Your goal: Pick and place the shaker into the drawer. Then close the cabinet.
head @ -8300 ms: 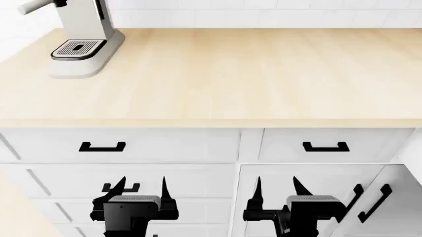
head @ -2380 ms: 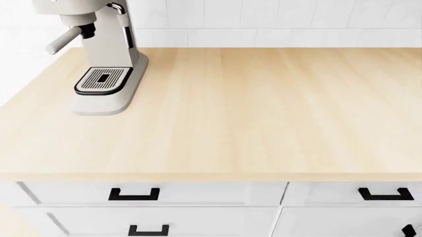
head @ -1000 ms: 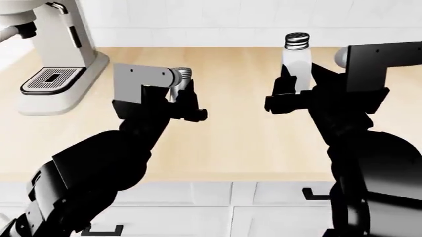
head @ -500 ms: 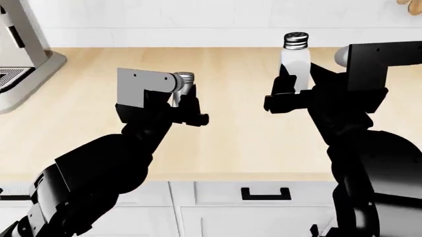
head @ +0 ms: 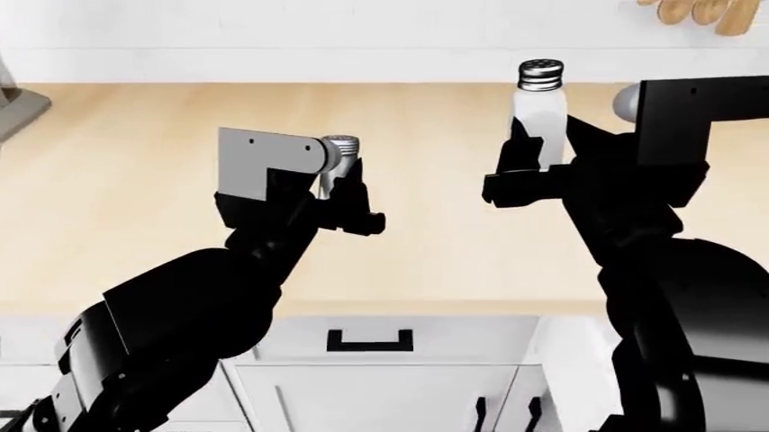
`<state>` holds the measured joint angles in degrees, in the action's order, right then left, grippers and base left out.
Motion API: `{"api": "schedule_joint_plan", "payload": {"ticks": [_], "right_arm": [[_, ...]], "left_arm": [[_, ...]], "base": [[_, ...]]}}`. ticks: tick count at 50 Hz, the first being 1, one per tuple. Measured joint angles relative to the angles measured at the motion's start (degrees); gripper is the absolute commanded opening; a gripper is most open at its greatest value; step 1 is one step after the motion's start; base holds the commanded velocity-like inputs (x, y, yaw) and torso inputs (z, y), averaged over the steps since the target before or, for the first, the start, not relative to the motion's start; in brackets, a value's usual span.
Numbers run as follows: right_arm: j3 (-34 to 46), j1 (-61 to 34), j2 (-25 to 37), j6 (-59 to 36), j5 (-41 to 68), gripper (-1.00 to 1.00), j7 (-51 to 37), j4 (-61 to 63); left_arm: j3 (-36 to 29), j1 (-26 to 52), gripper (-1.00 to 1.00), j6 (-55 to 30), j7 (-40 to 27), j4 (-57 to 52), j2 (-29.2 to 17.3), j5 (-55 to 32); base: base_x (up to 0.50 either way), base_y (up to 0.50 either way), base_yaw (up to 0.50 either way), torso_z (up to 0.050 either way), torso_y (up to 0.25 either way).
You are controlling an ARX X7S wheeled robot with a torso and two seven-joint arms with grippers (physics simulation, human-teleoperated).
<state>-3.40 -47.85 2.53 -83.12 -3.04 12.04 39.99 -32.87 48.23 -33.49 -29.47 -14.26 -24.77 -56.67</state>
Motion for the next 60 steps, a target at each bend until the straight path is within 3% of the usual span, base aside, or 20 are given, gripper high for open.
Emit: {"api": "schedule_joint_plan", "payload": {"ticks": [13, 29, 60], "right_arm": [[0.2, -0.4, 0.4, -0.3, 1.1, -1.0, -0.8, -0.3], [0.3, -0.4, 0.9, -0.8, 2.0, -1.0, -1.8, -0.1], [-0.4, 0.5, 1.0, 0.0, 4.0, -1.0, -3.4, -0.3]], "left_arm": [[-0.2, 0.0, -1.0, 0.2, 0.2, 0.3, 0.1, 0.0], [-0.3, 0.4, -1.0, 0.2, 0.2, 0.6, 0.3, -0.1], [-0.8, -0.2, -1.0, 0.7, 0.4, 0.8, 0.4, 0.0]], "base": [[-0.09, -0.5, 0.0, 0.001, 0.002], [-0.48, -0.34, 0.0, 0.0, 0.0], [-0.04, -0.5, 0.0, 0.0, 0.001]]}}
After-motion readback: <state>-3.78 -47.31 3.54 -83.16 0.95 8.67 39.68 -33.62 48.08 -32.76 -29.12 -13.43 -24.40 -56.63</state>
